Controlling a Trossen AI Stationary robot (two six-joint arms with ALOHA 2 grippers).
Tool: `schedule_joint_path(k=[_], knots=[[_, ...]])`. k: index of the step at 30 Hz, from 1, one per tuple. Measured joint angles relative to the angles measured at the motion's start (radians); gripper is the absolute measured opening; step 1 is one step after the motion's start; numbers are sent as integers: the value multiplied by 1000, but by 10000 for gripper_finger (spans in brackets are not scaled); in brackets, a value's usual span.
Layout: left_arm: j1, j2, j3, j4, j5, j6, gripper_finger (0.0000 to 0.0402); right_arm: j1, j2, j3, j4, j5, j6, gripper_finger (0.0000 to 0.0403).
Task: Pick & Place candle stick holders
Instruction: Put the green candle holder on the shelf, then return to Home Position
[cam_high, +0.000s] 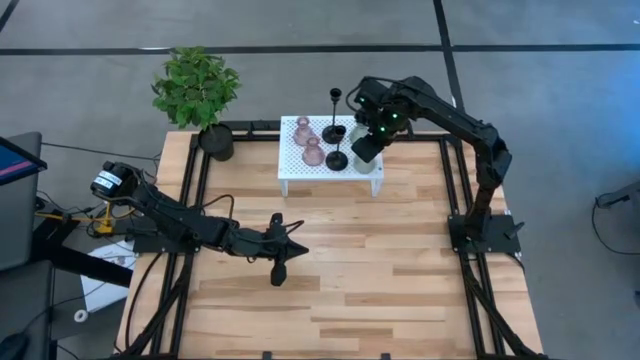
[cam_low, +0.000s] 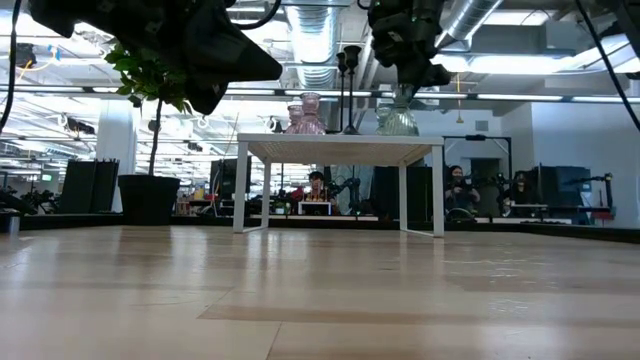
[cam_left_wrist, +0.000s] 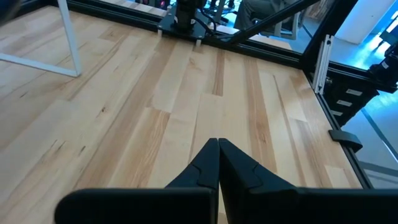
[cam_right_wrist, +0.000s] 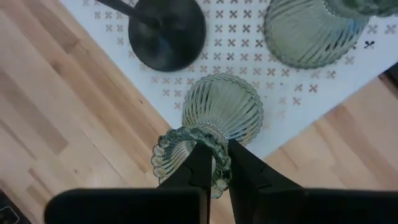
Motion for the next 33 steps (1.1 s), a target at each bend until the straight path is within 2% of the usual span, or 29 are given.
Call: schedule_joint_path(k=[4, 10, 14, 22, 33], knots=[[0, 0, 0, 0, 0, -1, 2, 5, 6, 0, 29, 11, 0, 19], [0, 0, 0, 0, 1, -2, 2, -1, 10, -2, 30, 42, 0, 81], [0, 0, 0, 0, 1, -2, 2, -1, 8, -2, 27, 42, -1, 101], [0, 0, 0, 0, 7, -2, 2, -1, 8, 80, 7, 40, -22, 98], [-3, 0, 0, 0, 7, -2, 2, 17, 6, 331, -69, 36, -13, 74]])
